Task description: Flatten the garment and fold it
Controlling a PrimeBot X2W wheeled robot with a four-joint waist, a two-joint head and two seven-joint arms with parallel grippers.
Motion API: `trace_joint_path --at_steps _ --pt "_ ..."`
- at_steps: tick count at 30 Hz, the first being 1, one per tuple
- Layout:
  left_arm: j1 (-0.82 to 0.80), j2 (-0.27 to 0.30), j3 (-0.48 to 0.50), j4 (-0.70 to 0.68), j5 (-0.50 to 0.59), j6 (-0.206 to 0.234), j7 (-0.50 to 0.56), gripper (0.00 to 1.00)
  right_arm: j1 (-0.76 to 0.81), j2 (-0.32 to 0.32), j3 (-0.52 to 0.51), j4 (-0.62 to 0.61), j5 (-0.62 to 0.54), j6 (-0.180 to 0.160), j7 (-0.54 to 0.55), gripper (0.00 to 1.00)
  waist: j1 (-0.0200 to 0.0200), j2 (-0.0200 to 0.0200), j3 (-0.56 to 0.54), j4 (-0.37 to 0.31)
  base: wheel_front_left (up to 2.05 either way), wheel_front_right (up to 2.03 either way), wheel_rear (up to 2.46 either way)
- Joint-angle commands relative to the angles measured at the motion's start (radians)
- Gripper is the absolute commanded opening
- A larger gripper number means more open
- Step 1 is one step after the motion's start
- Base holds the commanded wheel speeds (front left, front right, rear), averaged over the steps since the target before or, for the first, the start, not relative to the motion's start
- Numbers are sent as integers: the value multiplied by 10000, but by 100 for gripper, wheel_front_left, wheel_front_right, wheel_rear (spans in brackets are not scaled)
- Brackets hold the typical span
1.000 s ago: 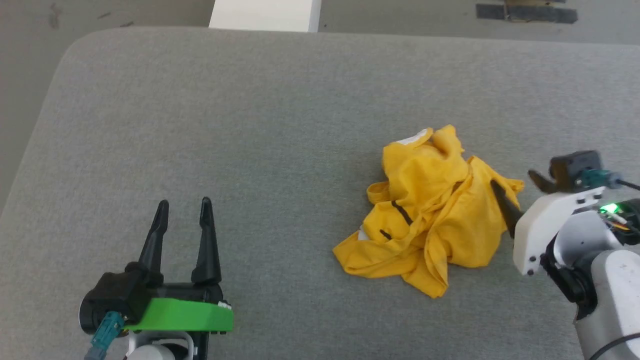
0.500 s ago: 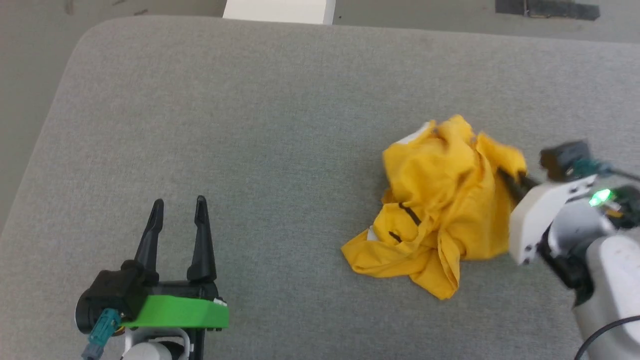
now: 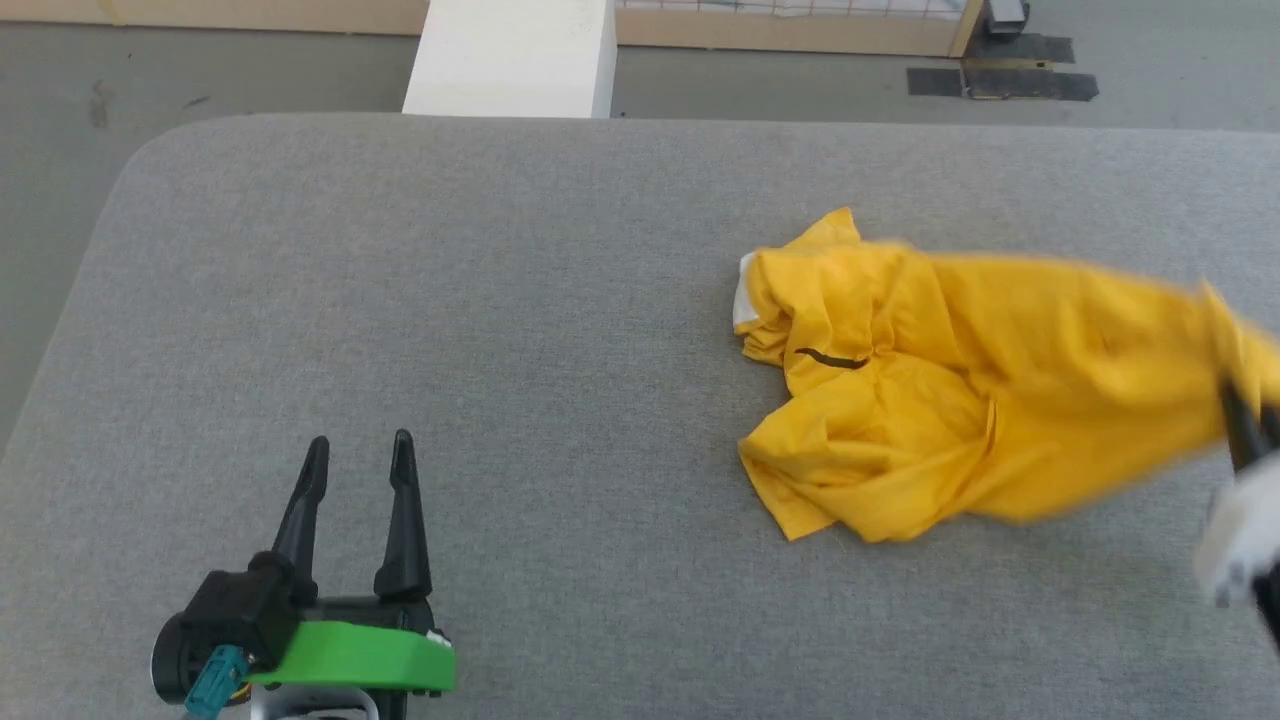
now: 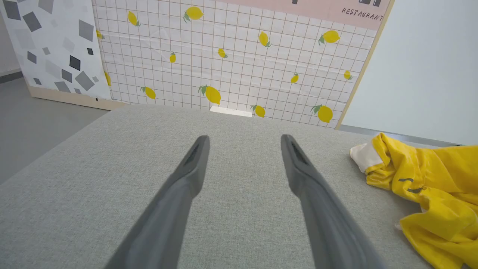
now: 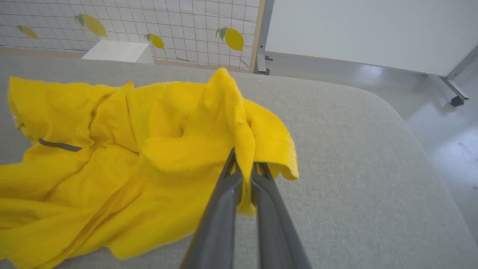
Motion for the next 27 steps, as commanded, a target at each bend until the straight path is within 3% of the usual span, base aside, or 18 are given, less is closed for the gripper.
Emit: trace_joint_path --at_steps 1,6,8,9,14,21,27 --pt "122 -48 8 42 47 -74 -45 100 715 331 -396 -44 -145 -15 -62 0 0 0 -48 -54 0 0 0" --pt "211 -28 18 103 97 -126 -45 100 2253 945 -1266 377 -513 -15 -436 0 0 0 -111 -135 0 0 0" --pt "234 -5 12 117 125 -141 -45 100 2420 1053 -1337 457 -637 -15 -700 91 0 0 -147 -190 0 0 0" --pt "243 7 5 131 138 -149 -45 100 2404 1095 -1314 472 -677 -15 -826 100 0 0 -178 -221 0 0 0" --pt "262 19 -66 238 177 -166 -45 100 1735 1005 -483 31 -507 -15 -1156 100 0 0 -343 -264 0 0 0" --pt "230 3 -240 351 129 -199 -45 100 576 307 2206 -852 292 -15 -424 100 0 0 -428 87 0 0 0" --pt "116 -15 -280 338 58 -166 -45 100 -107 -254 4231 -57 911 -15 638 100 0 0 -109 643 0 0 0"
